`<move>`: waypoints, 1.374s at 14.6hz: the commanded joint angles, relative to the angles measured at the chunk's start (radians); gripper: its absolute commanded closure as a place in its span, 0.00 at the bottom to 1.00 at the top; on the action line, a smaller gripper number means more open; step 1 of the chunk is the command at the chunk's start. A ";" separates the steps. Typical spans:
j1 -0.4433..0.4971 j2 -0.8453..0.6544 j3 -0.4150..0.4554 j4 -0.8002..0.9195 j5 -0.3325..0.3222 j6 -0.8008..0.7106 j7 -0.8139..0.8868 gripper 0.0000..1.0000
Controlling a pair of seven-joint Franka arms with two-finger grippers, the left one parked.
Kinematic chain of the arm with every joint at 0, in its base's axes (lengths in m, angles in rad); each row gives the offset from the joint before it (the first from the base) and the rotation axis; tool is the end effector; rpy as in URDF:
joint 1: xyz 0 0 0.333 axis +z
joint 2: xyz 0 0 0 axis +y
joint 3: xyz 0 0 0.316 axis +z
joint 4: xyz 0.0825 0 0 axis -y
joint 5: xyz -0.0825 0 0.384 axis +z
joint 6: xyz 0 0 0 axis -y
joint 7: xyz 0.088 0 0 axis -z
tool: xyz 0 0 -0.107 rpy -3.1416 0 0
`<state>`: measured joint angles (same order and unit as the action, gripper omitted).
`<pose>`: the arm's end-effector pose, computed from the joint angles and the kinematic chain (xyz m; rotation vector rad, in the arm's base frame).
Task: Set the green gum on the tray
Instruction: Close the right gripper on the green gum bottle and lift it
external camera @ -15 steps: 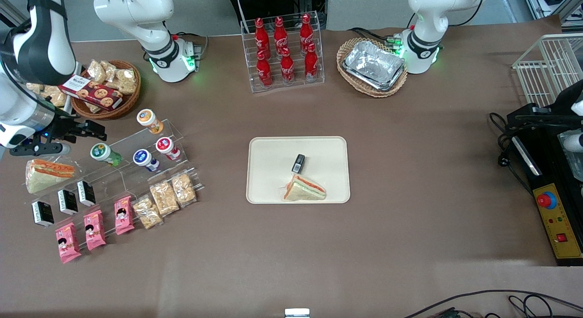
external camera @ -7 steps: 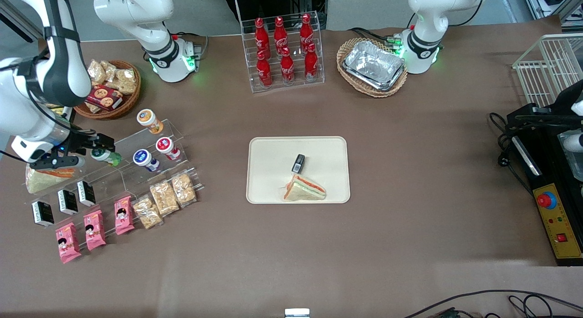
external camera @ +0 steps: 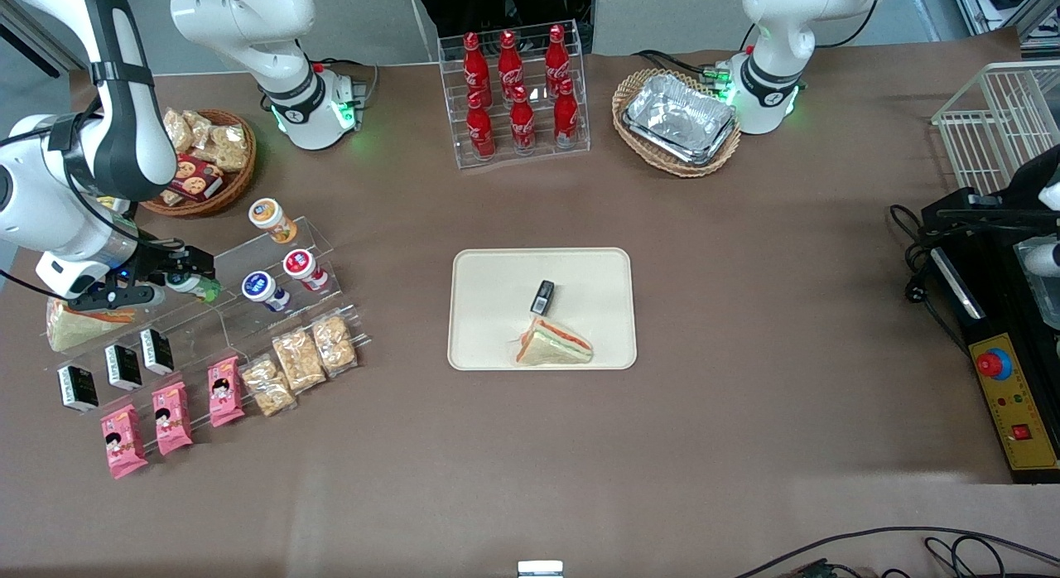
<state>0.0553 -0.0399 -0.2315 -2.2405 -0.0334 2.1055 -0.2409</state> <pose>0.4981 -0.0906 0.3771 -3.1336 -0.1312 0.1536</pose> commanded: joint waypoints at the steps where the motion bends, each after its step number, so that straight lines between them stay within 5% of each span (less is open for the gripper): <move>1: -0.011 -0.017 0.005 -0.018 -0.020 0.011 -0.014 0.39; 5: -0.012 -0.018 0.003 0.008 -0.019 0.005 -0.038 0.60; 13: -0.003 -0.015 0.009 0.292 0.000 -0.336 -0.034 0.60; 20: 0.055 -0.006 0.056 0.594 0.118 -0.665 0.098 0.59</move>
<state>0.0780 -0.0683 -0.2051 -1.7584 0.0393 1.5542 -0.2434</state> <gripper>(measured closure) 0.414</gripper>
